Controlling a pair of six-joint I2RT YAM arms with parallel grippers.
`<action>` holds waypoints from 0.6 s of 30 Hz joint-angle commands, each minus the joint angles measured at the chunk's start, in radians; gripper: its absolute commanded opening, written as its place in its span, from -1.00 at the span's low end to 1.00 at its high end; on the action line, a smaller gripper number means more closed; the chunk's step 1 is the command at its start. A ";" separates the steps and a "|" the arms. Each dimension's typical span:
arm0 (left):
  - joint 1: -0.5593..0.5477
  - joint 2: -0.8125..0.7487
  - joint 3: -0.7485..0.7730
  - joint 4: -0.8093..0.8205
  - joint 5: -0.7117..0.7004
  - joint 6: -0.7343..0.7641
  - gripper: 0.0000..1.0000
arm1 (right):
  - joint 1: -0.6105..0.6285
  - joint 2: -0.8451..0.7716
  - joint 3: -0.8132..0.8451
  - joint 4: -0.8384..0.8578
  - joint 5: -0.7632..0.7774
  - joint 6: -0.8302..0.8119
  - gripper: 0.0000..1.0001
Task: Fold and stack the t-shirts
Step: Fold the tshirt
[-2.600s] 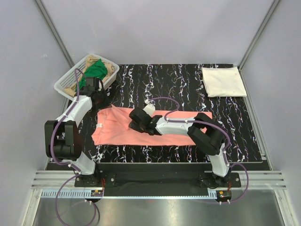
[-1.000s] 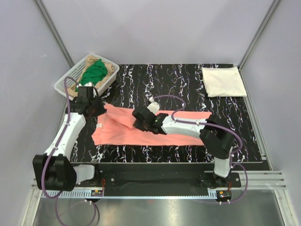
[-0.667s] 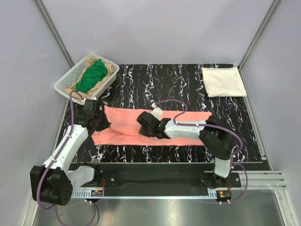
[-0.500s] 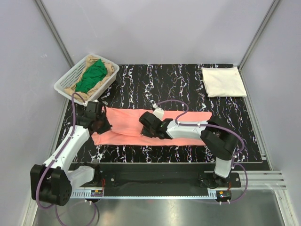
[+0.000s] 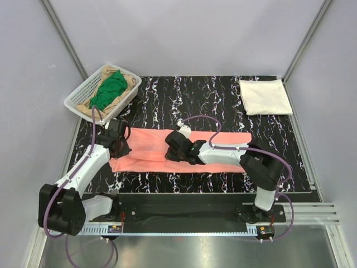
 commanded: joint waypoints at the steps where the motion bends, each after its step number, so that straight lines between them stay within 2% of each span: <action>1: -0.017 -0.028 0.072 0.001 -0.165 0.048 -1.00 | -0.021 -0.040 0.004 -0.045 0.003 -0.060 -1.00; 8: -0.091 -0.096 0.112 -0.037 -0.265 0.091 -1.00 | -0.021 -0.083 -0.007 -0.046 -0.027 -0.057 -1.00; 18: -0.171 -0.054 0.155 -0.041 -0.419 0.183 -1.00 | -0.023 -0.063 0.005 -0.018 -0.126 -0.092 -1.00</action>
